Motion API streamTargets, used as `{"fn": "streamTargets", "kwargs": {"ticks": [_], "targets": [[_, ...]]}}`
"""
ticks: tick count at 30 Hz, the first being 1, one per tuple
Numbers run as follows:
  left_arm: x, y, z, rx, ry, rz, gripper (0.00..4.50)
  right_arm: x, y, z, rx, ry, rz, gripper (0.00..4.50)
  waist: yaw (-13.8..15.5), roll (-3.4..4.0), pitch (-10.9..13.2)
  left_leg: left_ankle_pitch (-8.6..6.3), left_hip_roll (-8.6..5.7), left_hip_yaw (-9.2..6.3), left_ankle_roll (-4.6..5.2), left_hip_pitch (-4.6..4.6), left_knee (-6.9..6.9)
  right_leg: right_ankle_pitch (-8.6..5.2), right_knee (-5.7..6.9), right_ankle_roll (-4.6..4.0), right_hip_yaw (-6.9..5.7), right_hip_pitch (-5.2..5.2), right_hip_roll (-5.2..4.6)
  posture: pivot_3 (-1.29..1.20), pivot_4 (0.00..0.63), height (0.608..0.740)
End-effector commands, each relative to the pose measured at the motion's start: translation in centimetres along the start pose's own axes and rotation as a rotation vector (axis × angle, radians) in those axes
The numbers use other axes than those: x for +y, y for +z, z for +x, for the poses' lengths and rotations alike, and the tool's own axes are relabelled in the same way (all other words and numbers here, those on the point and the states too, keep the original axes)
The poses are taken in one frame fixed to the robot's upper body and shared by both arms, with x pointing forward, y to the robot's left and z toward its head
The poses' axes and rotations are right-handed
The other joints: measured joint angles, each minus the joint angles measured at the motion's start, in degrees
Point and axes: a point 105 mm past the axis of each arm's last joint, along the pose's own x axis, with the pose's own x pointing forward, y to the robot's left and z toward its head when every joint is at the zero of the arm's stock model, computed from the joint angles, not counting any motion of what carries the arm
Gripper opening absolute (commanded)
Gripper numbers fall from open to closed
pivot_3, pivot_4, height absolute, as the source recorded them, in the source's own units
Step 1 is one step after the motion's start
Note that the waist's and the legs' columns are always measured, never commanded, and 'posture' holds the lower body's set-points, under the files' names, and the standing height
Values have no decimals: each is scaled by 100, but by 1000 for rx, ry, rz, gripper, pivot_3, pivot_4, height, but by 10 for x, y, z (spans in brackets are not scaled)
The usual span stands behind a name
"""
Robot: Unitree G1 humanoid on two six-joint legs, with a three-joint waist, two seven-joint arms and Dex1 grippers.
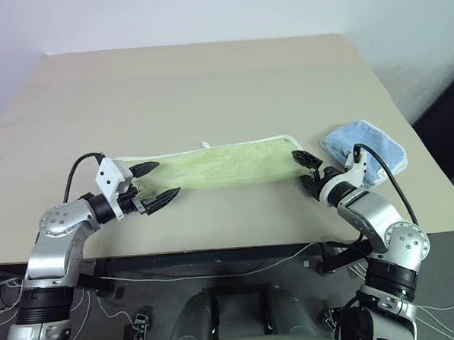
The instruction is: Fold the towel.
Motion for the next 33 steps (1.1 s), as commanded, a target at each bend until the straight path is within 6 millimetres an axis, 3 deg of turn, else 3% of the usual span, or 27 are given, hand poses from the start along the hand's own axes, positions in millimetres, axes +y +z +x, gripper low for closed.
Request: {"fn": "streamTargets", "kwargs": {"ticks": [1, 12, 19, 26, 30, 33], "targets": [[-7, 10, 2, -31, -24, 20, 4500, -8, 0, 7, -11, -47, 25, 3933, 0, -2, -1, 0, 0, 0, 0, 1, 0, 0, 0, 0, 0, 1, 0, 0, 150, 740], [-11, 7, 3, -29, -40, 3, 4500, -8, 7, 9, -37, -37, 25, 213, 3, -8, -5, -1, 1, 0, 1, 3, -1, 0, -1, -1, 1, 3, 0, 0, 150, 740], [-12, 6, 7, -33, -41, -3, 4500, -4, 27, -1, -90, -18, -21, 99, 38, -5, -3, -1, 0, -1, 2, 4, 0, 0, -6, -1, 0, 8, -4, 0, 150, 740], [-11, 4, 6, -29, -39, -3, 4500, 9, 77, -24, -199, 14, -142, 99, 41, 1, 1, -2, -2, -1, 4, -5, 0, 0, -10, -1, 0, 2, -5, 0, 150, 740], [-12, 3, 6, -28, -38, -4, 4500, 25, 76, -27, -164, 54, -261, 99, 26, 1, 1, -2, 0, -1, 4, -5, -1, -1, -11, -1, 2, 2, -4, 0, 150, 740], [-14, 2, 7, -26, -40, 0, 4500, 36, 64, -22, -110, 66, -444, 99, 19, 1, 1, -3, 1, 0, 5, -6, -2, -1, -12, -1, 3, 1, -3, 0, 150, 740]]}}
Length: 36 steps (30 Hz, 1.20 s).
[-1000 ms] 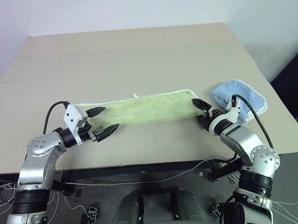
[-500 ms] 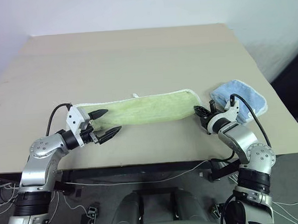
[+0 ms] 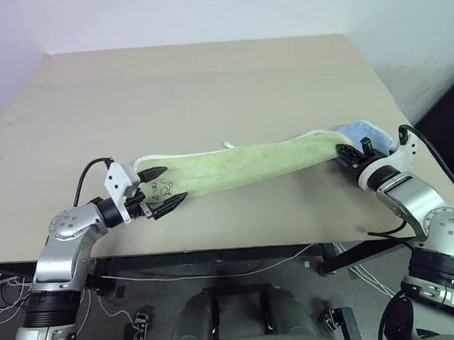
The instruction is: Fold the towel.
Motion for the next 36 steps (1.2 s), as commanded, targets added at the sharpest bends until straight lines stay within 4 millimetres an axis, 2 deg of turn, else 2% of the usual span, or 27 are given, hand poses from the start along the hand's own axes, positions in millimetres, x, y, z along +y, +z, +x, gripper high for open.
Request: {"fn": "streamTargets", "kwargs": {"ticks": [1, 7, 11, 12, 15, 16, 21, 26, 32, 36], "targets": [[-1, 7, 1, -20, -1, 39, 4500, 33, -3, 1, 28, 98, -227, 99, 1, 0, 0, 0, 0, 0, 0, -1, 0, 0, 0, 0, 0, -1, 0, 0, 150, 740], [-2, 7, 2, -22, 0, 38, 4500, 71, -14, 4, 111, 242, -584, 99, 12, 0, 1, 0, 0, -1, 0, -5, 2, 0, -2, 0, -2, -3, -1, 0, 150, 740], [-3, 7, 4, -26, -3, 36, 4500, 98, -33, 10, 189, 372, -772, 99, 13, 0, 1, 0, 0, -2, 0, -6, 3, 0, -4, 0, -5, -4, -2, 0, 150, 740], [-4, 7, 5, -28, -4, 35, 4500, 104, -42, 13, 220, 407, -812, 99, 14, -1, 1, 0, 0, -3, 0, -6, 3, 0, -4, 0, -5, -4, -2, 0, 150, 740], [-5, 8, 8, -37, -5, 32, 4500, 121, -94, 20, 359, 543, -958, 99, -3, -2, 1, 0, 1, -5, 0, -7, 3, 0, -6, 0, -5, -7, -4, 0, 150, 740], [-5, 8, 9, -38, -5, 32, 4500, 124, -103, 21, 380, 571, -979, 99, -3, -2, 1, 0, 3, -6, 0, -8, 2, 0, -6, 0, -5, -8, -4, 0, 150, 740], [-7, 9, 11, -49, 2, 32, 4500, 122, -137, 34, 455, 613, -986, 99, 43, -5, 3, 0, -5, -8, 0, -22, 6, 0, -6, 0, -7, -19, -12, 0, 150, 740], [-10, 6, 7, -45, 16, 26, 4500, 116, -151, 38, 487, 621, -986, 99, 22, -5, 3, 0, -7, -12, -1, -21, 3, 0, -7, 0, -7, -21, -16, 0, 150, 740], [-12, 6, 6, -43, 22, 21, 4500, 113, -158, 37, 505, 632, -968, 99, 17, -5, 3, 0, -5, -12, -2, -22, -1, 0, -6, 0, -6, -25, -15, 0, 150, 740], [-13, 6, 5, -54, 34, -6, 4500, 118, -157, 33, 495, 658, -916, 998, 20, -5, 3, -1, -5, -11, -2, -21, 0, 0, -7, 0, -6, -24, -16, 0, 150, 740]]}}
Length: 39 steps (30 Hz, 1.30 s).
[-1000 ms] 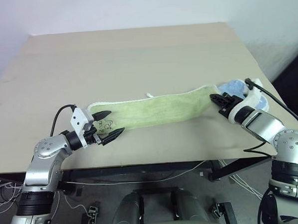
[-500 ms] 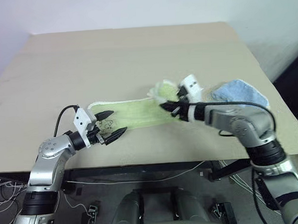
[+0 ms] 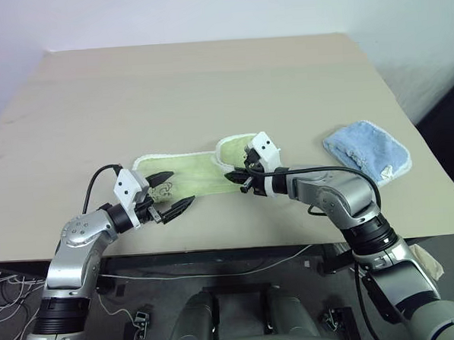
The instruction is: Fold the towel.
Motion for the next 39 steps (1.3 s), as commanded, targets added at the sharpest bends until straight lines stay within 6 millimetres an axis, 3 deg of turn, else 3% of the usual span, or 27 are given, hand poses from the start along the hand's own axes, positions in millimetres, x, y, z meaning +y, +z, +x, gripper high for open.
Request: {"fn": "streamTargets", "kwargs": {"ticks": [1, 6, 9, 12, 15, 19, 27, 30, 39], "targets": [[-2, 13, -2, -52, 14, 5, 4500, 5, 15, -8, -74, 26, 6, 1334, 3, 0, 0, 0, 0, 0, 0, 0, 0, 0, 0, 0, 0, 0, -1, 0, 150, 740], [0, 16, -15, -141, 123, -172, 4500, 8, 32, -33, -159, 35, -48, 3101, 3, 0, 0, 0, -1, -1, 0, -1, -1, 0, 0, 0, 1, -1, -3, 0, 150, 740], [4, 17, -27, -215, 237, -314, 4500, 3, 42, -46, -230, 9, -81, 3101, 3, 0, 0, 0, 0, -3, 0, -2, 0, 0, -1, 0, 1, 0, -4, 0, 150, 740], [7, 15, -36, -290, 349, -516, 4500, -16, 50, -47, -285, -47, -64, 2409, 0, 0, 0, -1, 1, -4, 0, 0, -1, 0, -1, 0, 0, 2, -3, 0, 150, 740], [5, 13, -39, -355, 413, -696, 4500, -28, 50, -39, -299, -71, -79, 1363, 1, -1, 0, 0, 0, -3, 0, 2, 1, 0, -1, 0, -1, 4, -1, 0, 150, 740], [-1, -1, -41, -348, 542, -868, 4500, -45, 33, -10, -260, -100, -151, 15, -6, -3, -1, 0, 0, 0, -1, 6, 2, 0, 0, 1, -1, 8, 3, 0, 150, 740], [-24, -19, -33, -286, 638, -1013, 4500, -44, -20, 21, -120, -60, -226, 15, 8, -2, -1, 1, -4, 0, -2, 6, 4, 0, 0, 0, -3, 10, 11, 0, 150, 740], [-25, -26, -34, -272, 682, -1057, 4500, -43, -28, 23, -114, -57, -234, 15, 9, -2, -4, 0, -4, -1, -2, 18, 3, 0, -3, 0, -4, 24, 11, 0, 150, 740], [-14, -36, -43, -329, 777, -1204, 4500, -37, 28, -12, -347, -74, -318, 15, 9, 0, -4, 0, -4, -1, -3, 26, 1, -1, -6, -1, -6, 30, 11, 0, 150, 740]]}}
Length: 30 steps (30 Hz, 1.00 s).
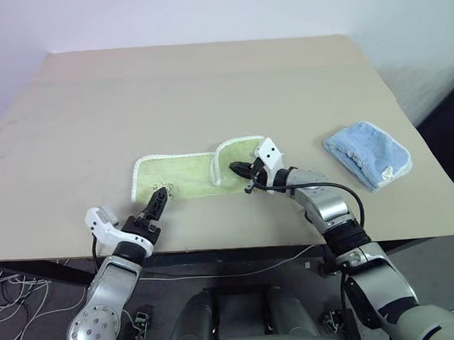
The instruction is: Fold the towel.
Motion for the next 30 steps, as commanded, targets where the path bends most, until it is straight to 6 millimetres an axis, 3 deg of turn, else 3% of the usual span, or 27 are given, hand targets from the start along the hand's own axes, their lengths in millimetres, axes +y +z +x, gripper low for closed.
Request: {"fn": "streamTargets", "kwargs": {"ticks": [1, 7, 17, 25, 30], "targets": [[10, 7, 1, -36, 53, -86, 4500, -11, 41, -14, -134, -40, -59, 15, 2, 1, 0, 0, 0, 0, 0, 0, 0, 0, 0, 0, 0, 0, 0, 0, 150, 740], [22, 21, 9, -109, 118, -198, 4500, -16, 55, -29, -155, -89, -84, 15, 12, 1, -1, 0, 0, -5, 0, 3, 2, 0, 0, 0, -1, 6, 0, 0, 150, 740], [34, 22, 20, -93, 189, -218, 4500, -12, 56, -31, -157, -110, -80, 15, 15, 6, -4, 1, 1, -4, -1, 54, -9, -2, -3, -3, -3, 55, 4, 0, 150, 740], [41, 28, 5, -164, 256, -281, 4500, -11, 51, -33, -141, -125, -74, 15, -12, 7, -4, 1, 4, -4, -1, 73, -17, -3, -9, -5, -1, 71, 5, 0, 150, 740], [44, 22, -7, -159, 344, -303, 4500, -9, 43, -34, -116, -121, -65, 15, -43, 7, -4, 0, 9, 5, -1, 73, -26, -6, -15, -8, 9, 63, 4, 0, 150, 740]]}}
